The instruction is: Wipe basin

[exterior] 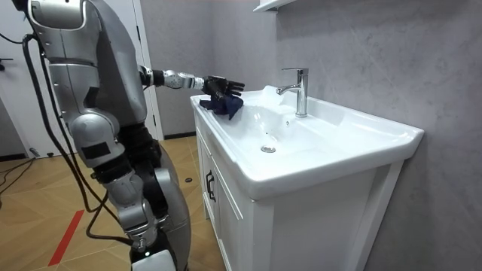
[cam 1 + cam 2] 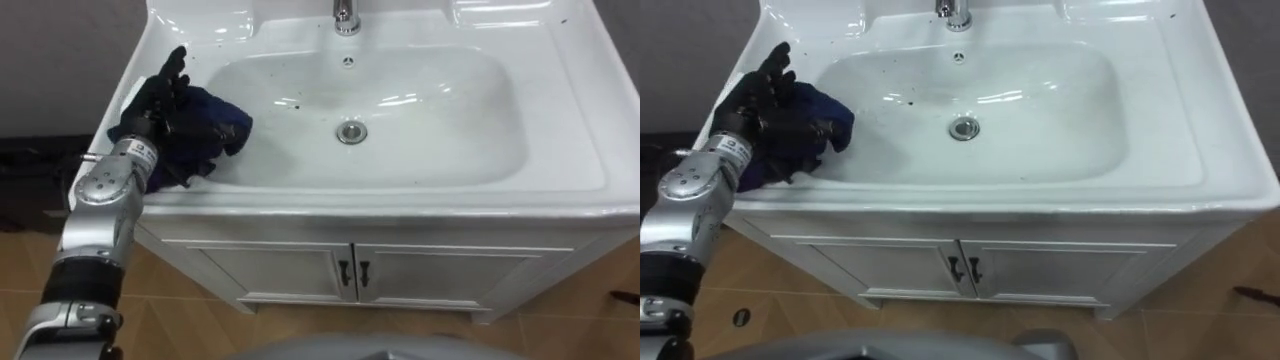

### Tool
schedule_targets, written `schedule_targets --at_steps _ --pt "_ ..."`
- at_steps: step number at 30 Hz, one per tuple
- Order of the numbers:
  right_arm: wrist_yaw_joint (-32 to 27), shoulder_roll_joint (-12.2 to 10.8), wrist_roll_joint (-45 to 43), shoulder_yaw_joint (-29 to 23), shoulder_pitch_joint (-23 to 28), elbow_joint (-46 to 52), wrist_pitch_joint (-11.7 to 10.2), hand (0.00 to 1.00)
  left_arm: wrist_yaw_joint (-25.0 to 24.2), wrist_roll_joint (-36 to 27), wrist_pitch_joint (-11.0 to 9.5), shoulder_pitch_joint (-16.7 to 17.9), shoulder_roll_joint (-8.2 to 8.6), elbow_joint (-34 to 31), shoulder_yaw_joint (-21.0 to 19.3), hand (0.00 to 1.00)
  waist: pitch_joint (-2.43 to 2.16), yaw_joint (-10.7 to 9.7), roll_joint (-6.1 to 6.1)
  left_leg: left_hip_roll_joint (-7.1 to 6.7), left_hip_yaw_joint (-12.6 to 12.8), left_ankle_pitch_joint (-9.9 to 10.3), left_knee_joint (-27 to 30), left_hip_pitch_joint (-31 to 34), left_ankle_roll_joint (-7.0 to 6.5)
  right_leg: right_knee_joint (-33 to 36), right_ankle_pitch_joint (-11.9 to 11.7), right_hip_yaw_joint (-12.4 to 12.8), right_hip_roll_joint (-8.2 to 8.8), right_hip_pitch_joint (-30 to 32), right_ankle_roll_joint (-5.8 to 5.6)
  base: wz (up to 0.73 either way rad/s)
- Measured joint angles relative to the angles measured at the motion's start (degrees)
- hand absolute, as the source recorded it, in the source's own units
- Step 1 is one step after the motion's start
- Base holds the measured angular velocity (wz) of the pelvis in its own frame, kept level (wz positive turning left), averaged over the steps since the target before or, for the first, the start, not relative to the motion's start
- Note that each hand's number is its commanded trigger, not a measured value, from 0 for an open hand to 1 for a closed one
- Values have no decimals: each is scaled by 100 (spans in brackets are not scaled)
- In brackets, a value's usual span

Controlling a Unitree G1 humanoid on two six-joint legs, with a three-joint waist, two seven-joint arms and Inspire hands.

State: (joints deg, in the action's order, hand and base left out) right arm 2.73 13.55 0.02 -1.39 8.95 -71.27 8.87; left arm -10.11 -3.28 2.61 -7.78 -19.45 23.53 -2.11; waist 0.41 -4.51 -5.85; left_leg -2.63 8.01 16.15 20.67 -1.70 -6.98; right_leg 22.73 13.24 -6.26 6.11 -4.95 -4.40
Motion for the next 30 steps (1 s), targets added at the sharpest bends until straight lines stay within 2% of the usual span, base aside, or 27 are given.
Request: schedule_targets --at_steps 2,4,5,7,8,12,14,15,18,20,21,23,26,28,30 --pt "61 14 24 4 -6 0 -1 0 -74 428 -7 0 -7 -44 -1 0 -4 15 6 -6 -2 0 9 18 -4 -30 0 7 -1 0 1 0" --pt "122 14 23 11 -16 -17 0 0 -160 554 -6 -2 -30 -64 0 0 -21 17 12 -6 -6 0 19 49 -5 -97 -1 -3 -3 -6 1 0" --pt "127 14 13 15 -51 -50 3 0 -235 594 -3 -7 -76 -106 0 0 -40 14 -9 -2 -6 2 55 98 -6 -150 -1 -19 -8 -6 1 0" --pt "162 27 -10 12 -84 -92 2 0 -375 599 -1 -41 -181 -112 0 0 -40 11 -14 5 -8 4 103 167 -7 -276 -1 -81 -10 -21 0 0" --pt "209 47 -21 8 -90 -114 -1 0 -463 602 0 -73 -242 -112 -1 0 -55 13 -44 8 -11 4 132 218 -6 -342 -1 -173 -4 -28 0 0" --pt "338 125 -27 11 -106 -121 -2 0 -671 603 7 -87 -313 -116 -2 0 -16 13 -98 15 -15 9 171 232 -2 -403 -1 -199 -8 -70 0 0" --pt "350 180 -40 14 -151 -187 -7 0 -702 701 6 -87 -314 -130 -2 0 24 21 -111 15 -15 9 182 250 -3 -403 -1 -176 -9 -59 -1 0" --pt "349 190 -43 10 -162 -205 -6 0 -702 827 5 -87 -315 -136 -4 0 9 21 -145 15 -16 9 184 256 -3 -402 -1 -170 -10 -56 0 0" --pt "349 210 -115 -12 -154 -251 -14 0 -701 1847 4 -65 -316 -299 -25 0 -5 29 -165 14 -33 8 184 246 -2 -404 -1 -193 -11 -73 -1 1" --pt "374 230 -154 -148 -155 -250 -19 0 -676 3004 -4 -2 -353 -676 -68 0 -23 38 -195 17 -41 10 211 285 -1 -402 -1 -197 -15 -48 -1 2" --pt "377 237 -160 -211 -157 -250 -27 0 -663 3277 -8 -2 -353 -762 -106 0 -42 43 -217 14 -42 10 216 304 -2 -404 -1 -178 -15 -28 -1 0" --pt "378 261 -147 -333 -137 -255 -71 0 -446 4020 -35 -2 -389 -984 -297 0 -37 65 -213 11 -41 9 211 304 -3 -400 -1 -173 -14 -20 -1 0" --pt "383 271 -99 -353 -147 -264 -91 0 -121 4625 -45 -5 -558 -1147 -433 0 -41 64 -241 13 -49 8 211 306 -3 -412 -2 -194 -14 -27 -1 0" --pt "369 286 -29 -353 -146 -327 -154 0 72 4827 -50 -5 -680 -1194 -439 0 -20 58 -254 12 -70 8 211 305 -3 -415 -2 -217 -14 -39 -1 5" --pt "368 318 -17 -392 -143 -395 -209 0 257 4943 -43 -3 -709 -1194 -461 0 10 58 -303 8 -82 8 206 296 -4 -423 -2 -218 -14 -56 0 4"
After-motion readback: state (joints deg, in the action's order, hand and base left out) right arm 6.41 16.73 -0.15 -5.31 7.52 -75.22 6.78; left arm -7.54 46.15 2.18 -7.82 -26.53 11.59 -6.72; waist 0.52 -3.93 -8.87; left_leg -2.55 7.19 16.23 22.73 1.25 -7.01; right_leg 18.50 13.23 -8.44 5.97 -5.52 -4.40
